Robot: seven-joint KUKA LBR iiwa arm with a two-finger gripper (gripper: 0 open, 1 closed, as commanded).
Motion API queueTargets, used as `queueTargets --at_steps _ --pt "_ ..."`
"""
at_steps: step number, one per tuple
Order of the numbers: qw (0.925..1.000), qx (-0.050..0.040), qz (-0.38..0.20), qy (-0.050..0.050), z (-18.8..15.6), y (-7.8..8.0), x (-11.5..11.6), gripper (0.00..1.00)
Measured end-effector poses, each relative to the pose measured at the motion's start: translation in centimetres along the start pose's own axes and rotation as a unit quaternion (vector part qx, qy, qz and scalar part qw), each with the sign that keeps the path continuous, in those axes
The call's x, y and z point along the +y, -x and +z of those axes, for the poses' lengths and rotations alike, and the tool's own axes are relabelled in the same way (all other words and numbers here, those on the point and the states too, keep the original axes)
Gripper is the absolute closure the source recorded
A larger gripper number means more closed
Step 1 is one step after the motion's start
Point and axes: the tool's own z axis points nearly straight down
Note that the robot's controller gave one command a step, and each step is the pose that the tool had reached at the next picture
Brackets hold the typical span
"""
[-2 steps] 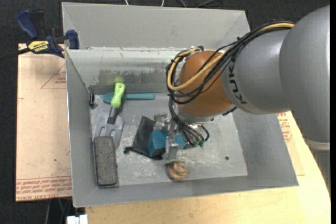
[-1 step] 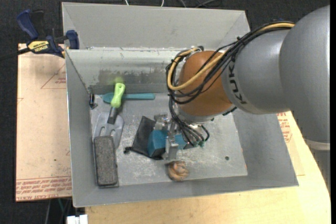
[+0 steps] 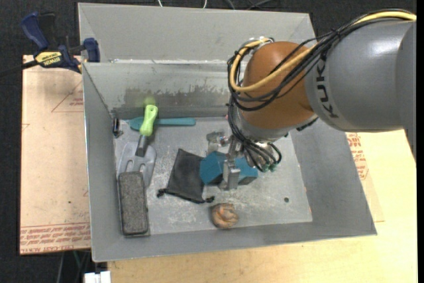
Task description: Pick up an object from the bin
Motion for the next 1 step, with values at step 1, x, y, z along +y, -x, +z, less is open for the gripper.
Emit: queueTargets --at_steps 1 --pt "1.0000 0.0026 -0.004 0.000 -6.68 1.29 0.04 1.00"
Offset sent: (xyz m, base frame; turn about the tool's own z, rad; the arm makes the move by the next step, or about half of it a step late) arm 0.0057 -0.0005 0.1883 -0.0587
